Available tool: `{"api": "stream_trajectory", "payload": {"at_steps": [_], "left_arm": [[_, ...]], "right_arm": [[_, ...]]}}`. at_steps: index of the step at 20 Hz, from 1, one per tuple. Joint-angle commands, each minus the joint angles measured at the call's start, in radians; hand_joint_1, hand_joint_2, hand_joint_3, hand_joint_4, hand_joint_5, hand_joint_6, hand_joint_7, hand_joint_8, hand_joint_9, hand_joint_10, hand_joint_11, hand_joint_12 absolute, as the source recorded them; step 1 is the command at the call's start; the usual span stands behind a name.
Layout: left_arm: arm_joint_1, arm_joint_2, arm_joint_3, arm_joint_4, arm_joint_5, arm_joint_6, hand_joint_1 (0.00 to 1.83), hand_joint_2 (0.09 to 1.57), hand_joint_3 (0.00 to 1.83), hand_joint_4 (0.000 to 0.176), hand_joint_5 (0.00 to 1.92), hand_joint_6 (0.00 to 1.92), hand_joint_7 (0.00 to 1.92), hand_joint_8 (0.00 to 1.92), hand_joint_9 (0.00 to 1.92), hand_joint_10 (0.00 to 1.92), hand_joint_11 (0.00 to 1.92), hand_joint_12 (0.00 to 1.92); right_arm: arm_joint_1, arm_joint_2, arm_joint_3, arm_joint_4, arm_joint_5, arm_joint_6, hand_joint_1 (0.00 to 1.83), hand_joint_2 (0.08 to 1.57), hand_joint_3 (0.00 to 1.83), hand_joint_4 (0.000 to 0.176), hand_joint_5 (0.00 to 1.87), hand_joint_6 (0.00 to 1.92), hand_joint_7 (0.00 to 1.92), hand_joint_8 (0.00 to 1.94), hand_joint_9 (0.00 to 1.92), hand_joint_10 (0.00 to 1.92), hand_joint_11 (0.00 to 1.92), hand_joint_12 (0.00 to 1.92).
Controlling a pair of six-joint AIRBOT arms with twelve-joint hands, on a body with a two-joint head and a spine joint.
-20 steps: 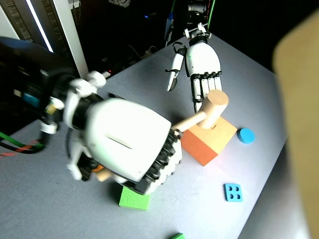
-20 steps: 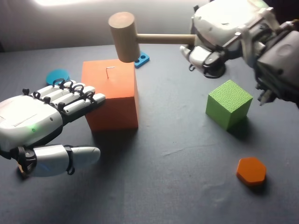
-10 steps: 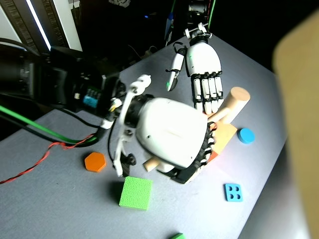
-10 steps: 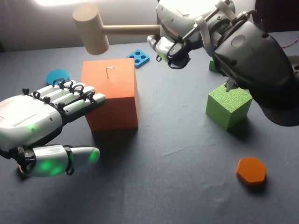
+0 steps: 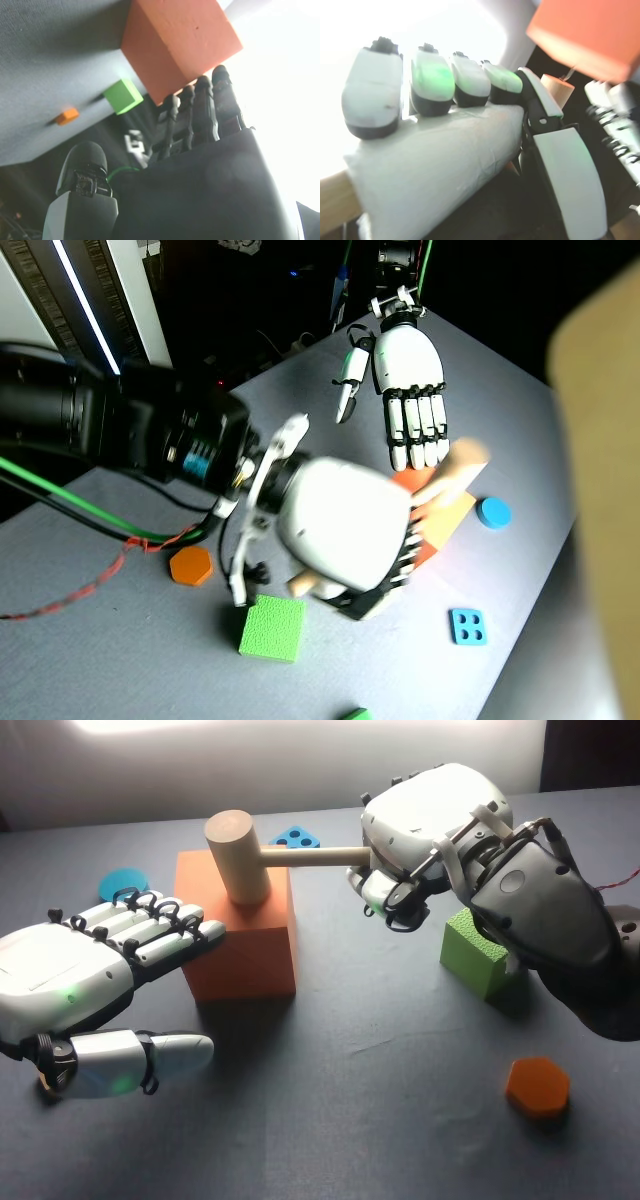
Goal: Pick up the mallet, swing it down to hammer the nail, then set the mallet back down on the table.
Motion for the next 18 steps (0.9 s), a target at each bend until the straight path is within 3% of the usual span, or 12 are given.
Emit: {"api": "stream_trajectory", "payload": {"at_steps": [1,6,10,13,18], "left_arm": [[-0.002,-0.001,0.005,-0.006,-0.087,0.000,0.00,1.26,0.00,0.000,0.03,0.00,0.05,0.00,0.02,0.00,0.00,0.00],[-0.001,-0.001,0.005,-0.006,-0.087,-0.002,0.00,1.26,0.00,0.000,0.04,0.01,0.04,0.00,0.02,0.00,0.00,0.00],[-0.001,0.000,0.005,-0.006,-0.087,-0.002,0.00,1.25,0.00,0.000,0.03,0.00,0.03,0.00,0.00,0.00,0.00,0.00],[-0.004,0.000,0.004,-0.006,-0.087,-0.003,0.00,1.25,0.00,0.000,0.04,0.01,0.04,0.01,0.02,0.01,0.00,0.00],[-0.014,0.002,0.004,-0.006,-0.090,-0.006,0.00,1.26,0.00,0.000,0.02,0.00,0.02,0.00,0.00,0.00,0.00,0.00]], "right_arm": [[-0.001,0.004,0.006,-0.068,0.063,-0.037,0.48,1.56,0.00,0.000,1.17,1.92,1.44,1.94,1.56,1.92,1.67,1.92],[0.029,0.039,-0.036,-0.067,0.074,-0.033,0.52,1.55,0.00,0.000,1.13,1.92,1.43,1.94,1.56,1.92,1.65,1.92],[0.045,0.164,-0.173,-0.076,0.073,-0.019,0.54,1.55,0.00,0.000,1.12,1.92,1.43,1.94,1.56,1.92,1.66,1.92],[0.001,0.258,-0.256,-0.273,0.085,0.073,0.55,1.54,0.00,0.000,1.12,1.92,1.44,1.94,1.56,1.92,1.67,1.92],[-0.026,0.359,-0.322,-0.355,0.065,0.148,0.59,1.54,0.00,0.000,1.13,1.92,1.43,1.94,1.56,1.92,1.68,1.92]]}}
